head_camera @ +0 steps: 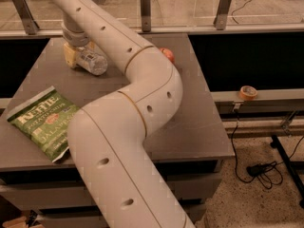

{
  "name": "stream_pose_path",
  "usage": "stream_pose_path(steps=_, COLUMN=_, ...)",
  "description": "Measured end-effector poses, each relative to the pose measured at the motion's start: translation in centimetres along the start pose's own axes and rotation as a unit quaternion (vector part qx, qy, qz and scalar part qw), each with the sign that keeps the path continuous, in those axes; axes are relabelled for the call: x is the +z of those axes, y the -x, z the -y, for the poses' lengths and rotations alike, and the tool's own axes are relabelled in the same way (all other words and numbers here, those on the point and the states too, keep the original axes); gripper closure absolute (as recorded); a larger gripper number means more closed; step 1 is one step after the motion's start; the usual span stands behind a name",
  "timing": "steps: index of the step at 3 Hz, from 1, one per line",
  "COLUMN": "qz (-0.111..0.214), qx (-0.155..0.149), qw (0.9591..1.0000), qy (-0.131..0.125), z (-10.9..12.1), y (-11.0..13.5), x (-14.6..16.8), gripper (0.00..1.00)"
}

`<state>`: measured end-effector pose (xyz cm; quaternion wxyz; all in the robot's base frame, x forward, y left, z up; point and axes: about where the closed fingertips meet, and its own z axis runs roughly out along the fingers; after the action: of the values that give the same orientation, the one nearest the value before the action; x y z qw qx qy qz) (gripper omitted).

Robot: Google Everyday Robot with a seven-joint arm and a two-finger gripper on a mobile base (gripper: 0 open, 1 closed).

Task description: Place blue plastic bottle upright

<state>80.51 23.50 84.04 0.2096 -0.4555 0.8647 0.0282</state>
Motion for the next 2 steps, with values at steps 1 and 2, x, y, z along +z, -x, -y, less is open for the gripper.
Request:
stream_pose_path(steps=1, qz=-0.001, qx=-0.003, qw=1.0, qy=-0.001, z=0.0, y=0.1, x=-0.1, gripper=0.65)
stream_pose_path(steps=2, qz=0.044, qx=0.0, qw=0.999, qy=-0.002, z=1.5, y=0.7, x=-3.1, gripper=0.88)
